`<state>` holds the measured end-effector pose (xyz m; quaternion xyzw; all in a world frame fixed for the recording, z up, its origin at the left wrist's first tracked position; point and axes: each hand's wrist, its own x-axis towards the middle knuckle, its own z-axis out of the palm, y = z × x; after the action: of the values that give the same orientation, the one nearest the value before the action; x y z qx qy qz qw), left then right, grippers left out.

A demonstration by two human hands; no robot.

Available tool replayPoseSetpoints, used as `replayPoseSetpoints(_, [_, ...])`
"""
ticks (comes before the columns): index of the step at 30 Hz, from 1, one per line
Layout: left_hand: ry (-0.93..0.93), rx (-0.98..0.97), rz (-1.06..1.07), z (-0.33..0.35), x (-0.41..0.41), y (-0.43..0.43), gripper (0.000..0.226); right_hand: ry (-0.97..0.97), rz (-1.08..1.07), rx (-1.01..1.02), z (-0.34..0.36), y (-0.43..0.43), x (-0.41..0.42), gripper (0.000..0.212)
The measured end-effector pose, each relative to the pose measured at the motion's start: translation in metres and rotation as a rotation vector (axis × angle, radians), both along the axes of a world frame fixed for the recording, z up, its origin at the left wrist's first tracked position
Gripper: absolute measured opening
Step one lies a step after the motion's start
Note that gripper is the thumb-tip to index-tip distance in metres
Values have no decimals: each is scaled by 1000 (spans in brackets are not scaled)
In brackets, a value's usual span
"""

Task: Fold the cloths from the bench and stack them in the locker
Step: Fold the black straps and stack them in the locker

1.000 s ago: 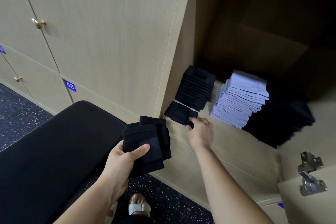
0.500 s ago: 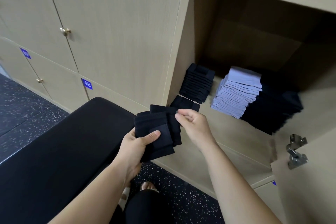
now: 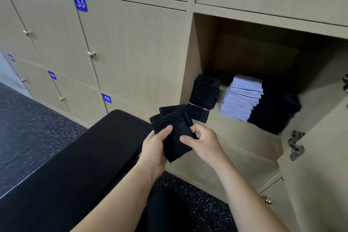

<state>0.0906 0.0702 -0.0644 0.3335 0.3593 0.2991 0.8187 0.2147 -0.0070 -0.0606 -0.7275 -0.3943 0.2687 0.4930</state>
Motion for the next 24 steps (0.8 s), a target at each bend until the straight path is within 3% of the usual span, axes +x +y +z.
replayPoseSetpoints(3, [-12,-45,-29,3,-3,5,42,-27,24,-14,9,-2,9,19])
replayPoseSetpoints(6, [60,-13,9,2,-4,8,35,-13,52,-64,15,-3,17,34])
replayPoseSetpoints(12, [99,-46,-26,0,-1,14,33,88,120,-51,14,-2,32,13])
replayPoseSetpoints(15, [104,-21,-24,-7,5,19,29,103,92,-49,8,1,40,12])
replayPoseSetpoints(24, [49,-45,103,-32,18,48,22,345,-352,70,-32,19,110,9])
